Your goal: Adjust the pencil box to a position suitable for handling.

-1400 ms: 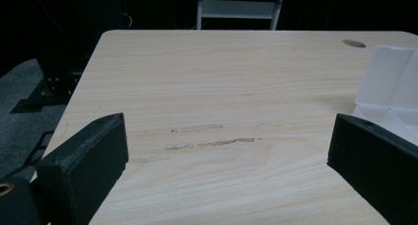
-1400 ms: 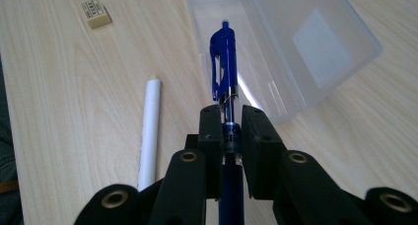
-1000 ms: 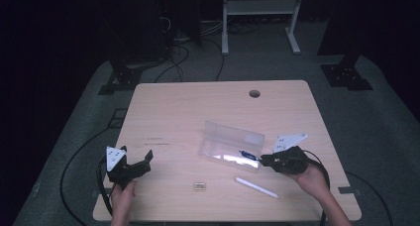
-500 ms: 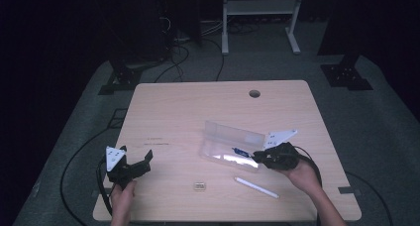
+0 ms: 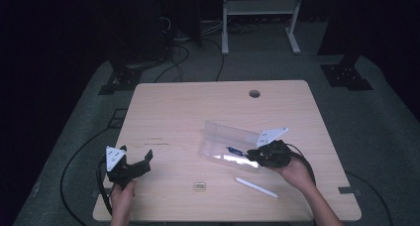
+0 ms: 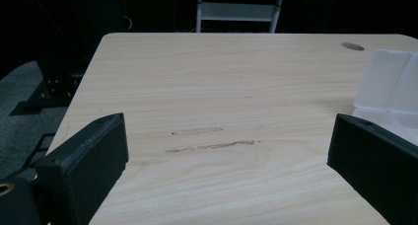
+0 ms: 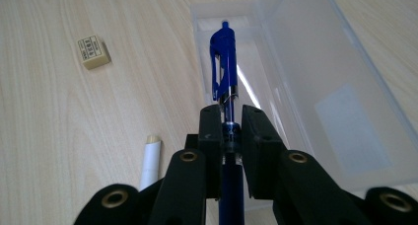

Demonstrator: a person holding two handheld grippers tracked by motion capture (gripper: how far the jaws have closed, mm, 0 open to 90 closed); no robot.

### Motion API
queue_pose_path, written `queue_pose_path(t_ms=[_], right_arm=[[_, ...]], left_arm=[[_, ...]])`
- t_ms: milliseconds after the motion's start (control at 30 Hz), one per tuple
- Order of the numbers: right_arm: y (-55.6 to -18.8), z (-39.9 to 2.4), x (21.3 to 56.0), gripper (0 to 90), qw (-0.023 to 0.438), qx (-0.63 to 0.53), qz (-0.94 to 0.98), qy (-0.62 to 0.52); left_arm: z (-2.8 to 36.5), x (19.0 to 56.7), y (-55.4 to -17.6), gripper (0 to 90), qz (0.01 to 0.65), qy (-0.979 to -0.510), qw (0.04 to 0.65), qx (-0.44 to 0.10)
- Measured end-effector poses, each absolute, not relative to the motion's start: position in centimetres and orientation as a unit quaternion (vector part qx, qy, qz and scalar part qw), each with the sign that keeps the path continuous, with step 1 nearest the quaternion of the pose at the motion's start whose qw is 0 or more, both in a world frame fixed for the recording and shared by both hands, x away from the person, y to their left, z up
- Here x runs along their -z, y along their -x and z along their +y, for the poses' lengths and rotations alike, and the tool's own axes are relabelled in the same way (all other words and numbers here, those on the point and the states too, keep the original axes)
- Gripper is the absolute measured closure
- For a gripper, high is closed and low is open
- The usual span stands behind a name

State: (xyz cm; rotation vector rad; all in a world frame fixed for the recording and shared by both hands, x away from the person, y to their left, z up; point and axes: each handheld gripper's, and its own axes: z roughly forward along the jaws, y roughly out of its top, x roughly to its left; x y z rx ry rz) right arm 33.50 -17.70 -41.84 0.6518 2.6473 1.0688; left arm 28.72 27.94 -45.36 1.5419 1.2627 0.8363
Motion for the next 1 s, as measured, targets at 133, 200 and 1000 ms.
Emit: queue_pose_path(t_ms=[133,200,1000], right_arm=[[-33.8,-17.2,41.9,79.2,0.105,-0.362,0.9,-0.22],[-34.0,-17.0,42.0,79.2,0.104,-0.361,0.9,-0.221],[-36.6,-14.6,43.6,79.2,0.099,-0.341,0.905,-0.236]], left_arm=[[27.9,45.3,-28.7,1.1,0.514,-0.631,0.471,-0.342],[27.9,45.3,-28.7,1.1,0.514,-0.631,0.47,-0.342],[27.8,45.2,-28.7,1.1,0.51,-0.632,0.472,-0.343]])
